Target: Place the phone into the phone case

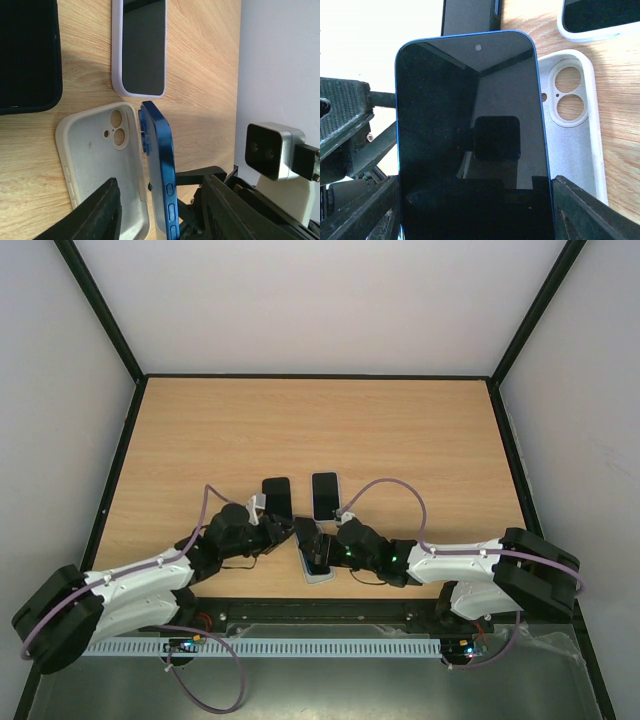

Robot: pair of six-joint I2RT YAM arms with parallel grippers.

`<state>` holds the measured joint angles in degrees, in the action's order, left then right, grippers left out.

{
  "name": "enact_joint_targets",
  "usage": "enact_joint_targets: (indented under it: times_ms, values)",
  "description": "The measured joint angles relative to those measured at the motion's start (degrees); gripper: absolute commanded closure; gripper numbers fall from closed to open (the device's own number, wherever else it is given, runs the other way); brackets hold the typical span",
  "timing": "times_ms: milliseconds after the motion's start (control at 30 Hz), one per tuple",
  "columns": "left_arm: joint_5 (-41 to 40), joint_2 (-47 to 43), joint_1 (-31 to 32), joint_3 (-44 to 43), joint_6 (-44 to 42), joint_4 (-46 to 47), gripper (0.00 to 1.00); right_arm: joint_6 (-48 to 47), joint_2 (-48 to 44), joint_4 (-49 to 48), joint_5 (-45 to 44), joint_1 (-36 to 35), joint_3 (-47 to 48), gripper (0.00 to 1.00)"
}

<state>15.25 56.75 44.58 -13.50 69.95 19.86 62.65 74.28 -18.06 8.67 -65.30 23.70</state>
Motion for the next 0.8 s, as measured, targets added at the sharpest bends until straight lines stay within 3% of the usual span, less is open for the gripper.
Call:
enact_joint_targets:
  times_ms: [167, 533, 700, 800]
  values:
    - [0.3, 2.4, 0.3, 0.1, 0.7, 2.6, 0.78, 0.6, 0.0, -1.2, 0.5, 0.0, -0.6, 0.5]
    - [0.8, 6.1, 1.1, 0.1, 1.2, 6.5, 0.84, 1.0, 0.0, -3.2, 0.9, 0.0, -1.9, 0.5]
    - [0.8, 7.9, 1.9, 0.1, 1.7, 8.0, 0.95, 1.0, 0.0, -3.5, 1.3, 0.0, -2.6, 0.49]
    - [0.9, 8.5, 2.3, -0.1, 2.0, 8.3, 0.98, 1.0, 0.0, -3.4, 1.5, 0.0, -2.9, 0.43]
